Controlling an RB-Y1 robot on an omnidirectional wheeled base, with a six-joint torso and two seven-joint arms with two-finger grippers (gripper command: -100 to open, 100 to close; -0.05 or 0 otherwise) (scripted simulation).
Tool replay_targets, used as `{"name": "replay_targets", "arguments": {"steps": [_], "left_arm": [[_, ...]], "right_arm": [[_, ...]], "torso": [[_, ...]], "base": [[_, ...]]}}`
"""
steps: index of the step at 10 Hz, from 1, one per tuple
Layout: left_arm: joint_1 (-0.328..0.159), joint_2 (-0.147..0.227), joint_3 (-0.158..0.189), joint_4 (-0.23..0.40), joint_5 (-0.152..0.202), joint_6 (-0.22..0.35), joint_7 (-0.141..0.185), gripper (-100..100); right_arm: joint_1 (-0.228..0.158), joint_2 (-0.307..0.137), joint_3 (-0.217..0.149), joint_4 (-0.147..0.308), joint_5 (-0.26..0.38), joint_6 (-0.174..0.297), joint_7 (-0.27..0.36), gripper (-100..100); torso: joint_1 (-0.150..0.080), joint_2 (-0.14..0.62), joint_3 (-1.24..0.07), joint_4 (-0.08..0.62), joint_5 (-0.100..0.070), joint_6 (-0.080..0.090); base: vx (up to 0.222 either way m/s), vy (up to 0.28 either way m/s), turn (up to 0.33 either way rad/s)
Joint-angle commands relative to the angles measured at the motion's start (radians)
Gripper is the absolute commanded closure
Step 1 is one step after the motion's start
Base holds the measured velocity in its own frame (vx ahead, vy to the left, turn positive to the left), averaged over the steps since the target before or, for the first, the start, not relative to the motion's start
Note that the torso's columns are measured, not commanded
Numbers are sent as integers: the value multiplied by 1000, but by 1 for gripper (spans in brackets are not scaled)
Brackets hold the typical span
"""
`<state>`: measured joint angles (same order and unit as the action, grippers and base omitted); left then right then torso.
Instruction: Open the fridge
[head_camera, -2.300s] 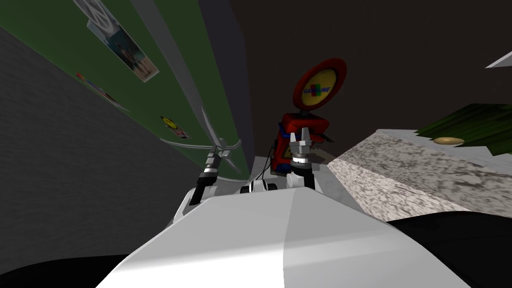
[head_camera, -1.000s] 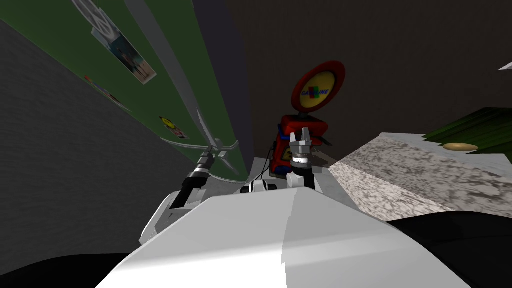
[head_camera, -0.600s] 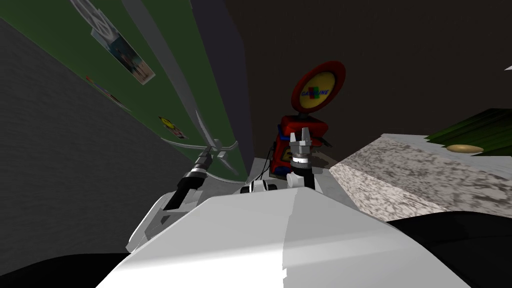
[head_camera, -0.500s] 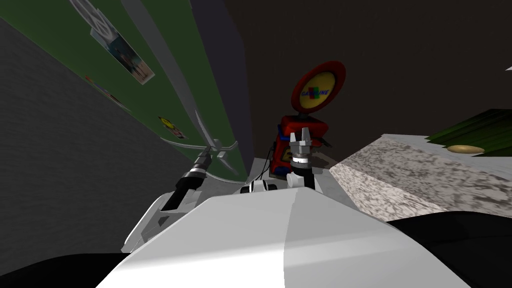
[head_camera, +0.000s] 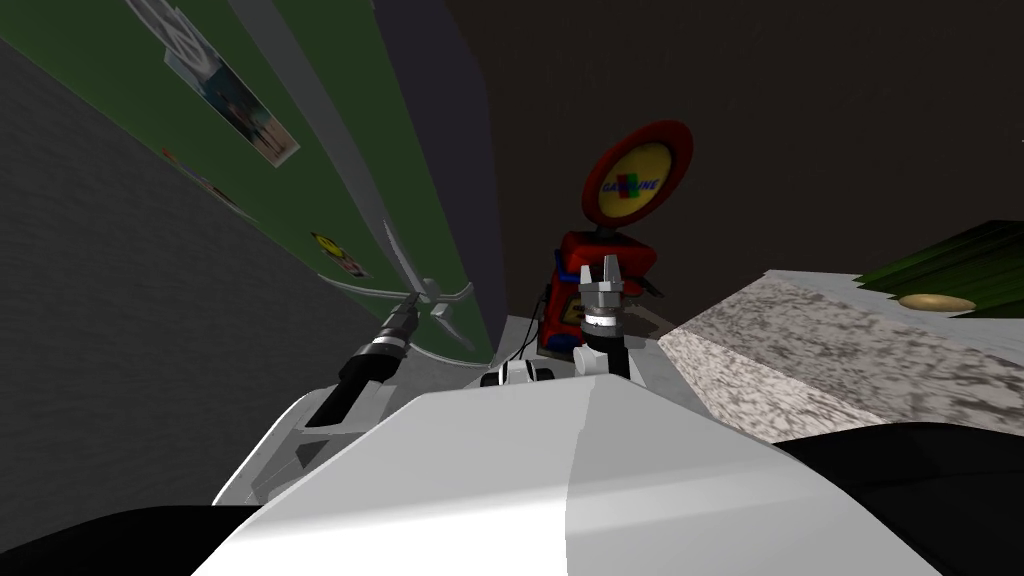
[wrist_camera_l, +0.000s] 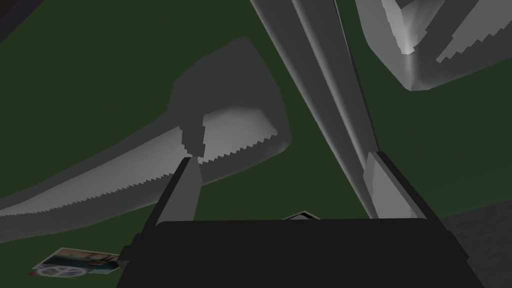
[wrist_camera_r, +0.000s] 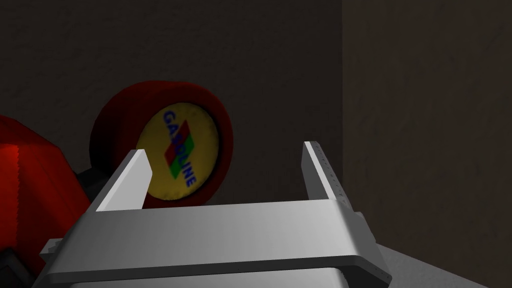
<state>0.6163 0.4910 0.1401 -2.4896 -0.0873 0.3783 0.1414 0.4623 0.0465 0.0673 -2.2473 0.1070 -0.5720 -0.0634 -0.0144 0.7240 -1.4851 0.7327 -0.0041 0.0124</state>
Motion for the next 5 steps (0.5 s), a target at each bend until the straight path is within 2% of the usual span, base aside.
{"name": "replay_targets", "arguments": {"steps": [1,3,5], "left_arm": [[5,18,1,-59,-1,47,-2,-100],[8,22,4,-88,-2,61,-2,-100],[22,19,13,-71,-1,63,1,-100]], "right_arm": [[0,0,0,0,0,0,0,0],[0,0,0,0,0,0,0,0],[0,0,0,0,0,0,0,0]], "torso": [[-1,1,0,1,-1,1],[-2,3,1,4,-3,0],[2,5,2,3,-1,-3]], "base": [[5,-27,18],[5,-20,-9],[-12,10,43]]}}
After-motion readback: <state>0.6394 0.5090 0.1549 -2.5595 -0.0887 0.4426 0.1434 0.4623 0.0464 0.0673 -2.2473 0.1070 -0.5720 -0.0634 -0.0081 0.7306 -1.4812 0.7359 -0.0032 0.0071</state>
